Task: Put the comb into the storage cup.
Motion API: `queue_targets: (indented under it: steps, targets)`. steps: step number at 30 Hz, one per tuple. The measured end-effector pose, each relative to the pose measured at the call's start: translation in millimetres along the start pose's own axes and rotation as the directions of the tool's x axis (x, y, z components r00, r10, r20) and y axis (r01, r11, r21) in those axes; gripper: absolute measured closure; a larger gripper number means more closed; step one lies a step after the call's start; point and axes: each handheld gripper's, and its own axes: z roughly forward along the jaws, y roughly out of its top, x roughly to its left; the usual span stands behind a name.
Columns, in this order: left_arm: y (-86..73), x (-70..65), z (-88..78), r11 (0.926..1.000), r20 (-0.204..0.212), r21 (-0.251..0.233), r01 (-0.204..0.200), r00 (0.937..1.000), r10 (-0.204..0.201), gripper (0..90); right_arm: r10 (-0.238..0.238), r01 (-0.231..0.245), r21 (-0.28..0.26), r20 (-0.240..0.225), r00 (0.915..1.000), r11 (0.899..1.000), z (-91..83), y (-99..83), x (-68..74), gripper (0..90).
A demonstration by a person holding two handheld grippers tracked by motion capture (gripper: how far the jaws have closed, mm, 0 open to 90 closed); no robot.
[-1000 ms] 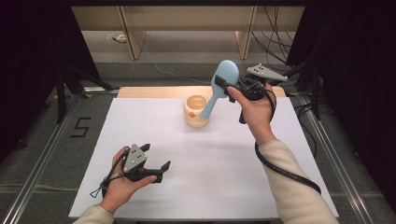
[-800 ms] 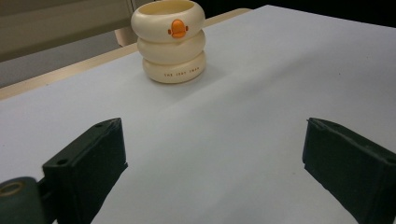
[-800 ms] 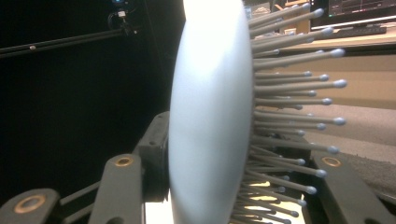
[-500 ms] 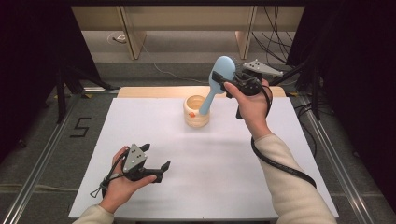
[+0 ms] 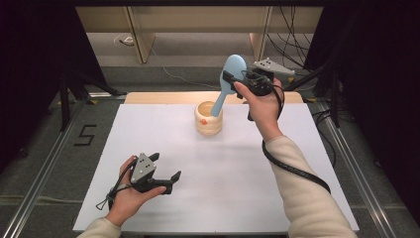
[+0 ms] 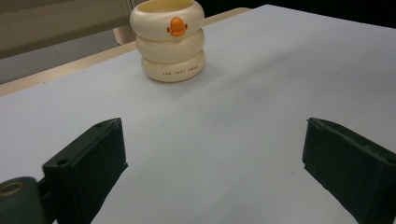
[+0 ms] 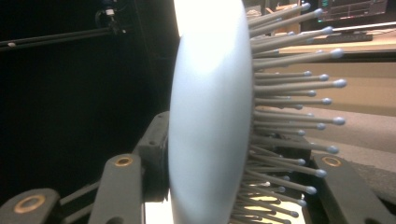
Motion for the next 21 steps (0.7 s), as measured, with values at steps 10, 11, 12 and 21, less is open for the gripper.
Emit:
queue_targets:
  steps: [10,11,12,21]
  targets:
    - [-0.1,0.4,-0.1,1.0,0.003,0.004,-0.001,1.0,0.001,5.7,0.006,-0.006,-0.002,0.028,0.9996,1.0,14.8,-0.6,-5.6,50.2]
    - [-0.1,0.4,-0.1,1.0,0.003,0.004,-0.002,1.0,0.002,5.8,0.006,-0.006,0.0,0.029,0.9996,1.0,16.2,-0.9,-5.9,50.2]
    - [-0.1,0.4,-0.1,1.0,0.003,0.004,-0.002,1.0,0.002,5.7,0.005,-0.005,0.002,0.032,0.9995,1.0,17.1,-1.2,-6.2,50.1]
    - [0.0,0.9,-0.2,1.0,0.002,0.003,-0.001,1.0,0.001,5.8,0.004,-0.005,0.005,0.043,0.9991,1.0,28.5,-6.2,-8.3,50.0]
